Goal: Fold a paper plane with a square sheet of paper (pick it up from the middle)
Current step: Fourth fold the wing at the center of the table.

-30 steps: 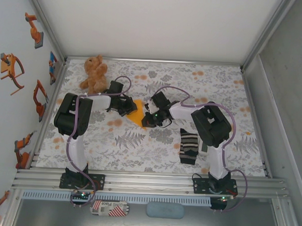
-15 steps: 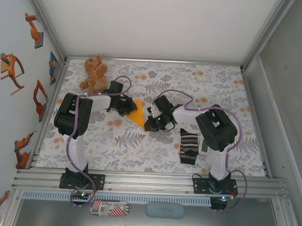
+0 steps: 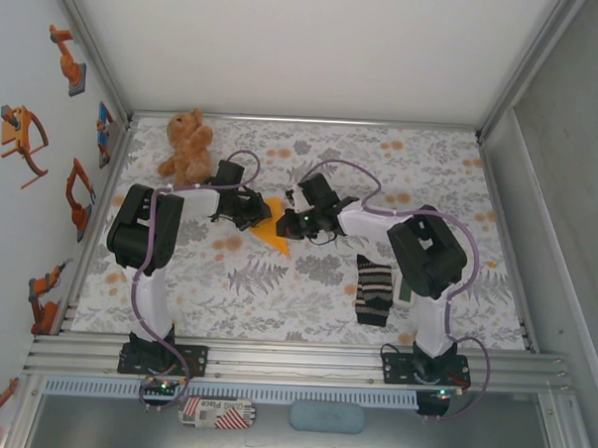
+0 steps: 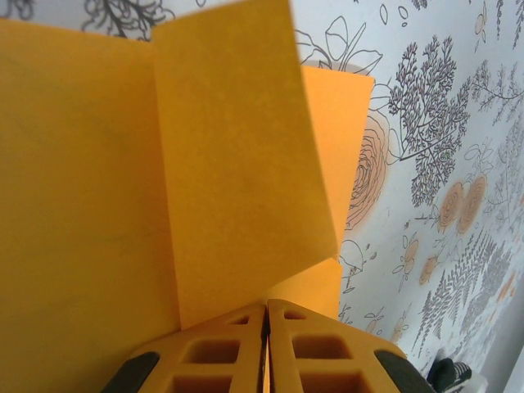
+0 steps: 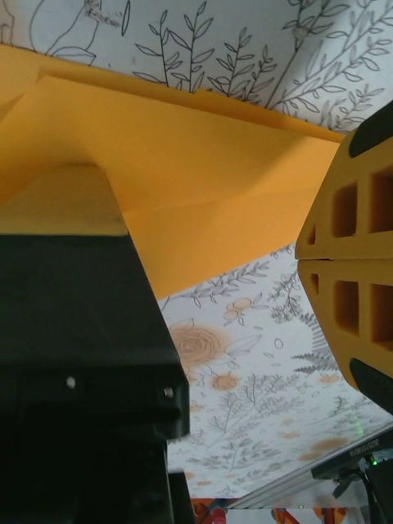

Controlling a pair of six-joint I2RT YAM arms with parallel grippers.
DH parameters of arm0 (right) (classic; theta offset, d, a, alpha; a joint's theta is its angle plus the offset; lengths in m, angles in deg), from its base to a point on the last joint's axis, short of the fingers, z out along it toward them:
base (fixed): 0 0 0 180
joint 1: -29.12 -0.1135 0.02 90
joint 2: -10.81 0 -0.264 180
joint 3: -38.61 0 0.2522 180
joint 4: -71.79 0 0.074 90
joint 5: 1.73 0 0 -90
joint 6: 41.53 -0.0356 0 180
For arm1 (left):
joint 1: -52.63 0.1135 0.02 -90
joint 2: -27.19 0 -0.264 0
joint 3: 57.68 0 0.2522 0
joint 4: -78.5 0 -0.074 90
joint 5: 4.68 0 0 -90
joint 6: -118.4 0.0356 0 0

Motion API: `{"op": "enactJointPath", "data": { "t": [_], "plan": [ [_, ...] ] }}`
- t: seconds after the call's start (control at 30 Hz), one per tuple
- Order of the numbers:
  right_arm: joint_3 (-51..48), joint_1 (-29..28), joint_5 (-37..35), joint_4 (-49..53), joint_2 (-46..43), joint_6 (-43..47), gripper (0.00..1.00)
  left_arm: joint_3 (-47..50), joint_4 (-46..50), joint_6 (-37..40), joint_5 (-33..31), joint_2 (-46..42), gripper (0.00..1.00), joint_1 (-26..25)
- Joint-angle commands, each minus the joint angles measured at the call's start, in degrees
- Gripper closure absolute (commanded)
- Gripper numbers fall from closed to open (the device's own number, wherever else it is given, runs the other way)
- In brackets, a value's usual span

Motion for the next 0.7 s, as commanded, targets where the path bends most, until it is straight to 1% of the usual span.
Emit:
{"op": "enactJointPath", "data": {
  "t": [0.0, 0.27, 0.47, 0.57, 0.67],
  "plan": [
    [2.77, -0.51, -1.55, 2.59, 2.58, -0.41, 1.00, 1.98, 5.98, 1.67, -4.10, 2.60, 0.90, -0.15],
    [4.41, -0.51, -4.03, 10.15, 5.46, 3.39, 1.00, 0.34, 5.70, 2.33, -1.96, 0.74, 0.88, -0.19],
    [2.61, -0.51, -4.90, 15.80, 5.93, 6.71, 1.00, -2.99, 5.12, 3.93, 2.37, -3.19, 0.82, -0.38],
    [0.84, -0.46, -5.50, 17.30, 5.12, 7.75, 1.00, -2.12, 3.70, 4.07, 3.52, -5.76, 0.81, -1.58],
    [-0.12, -0.51, -5.32, 17.86, 4.32, 7.84, 1.00, 0.62, 2.20, 4.22, 3.38, -7.47, 0.82, -4.00]
  ]
}}
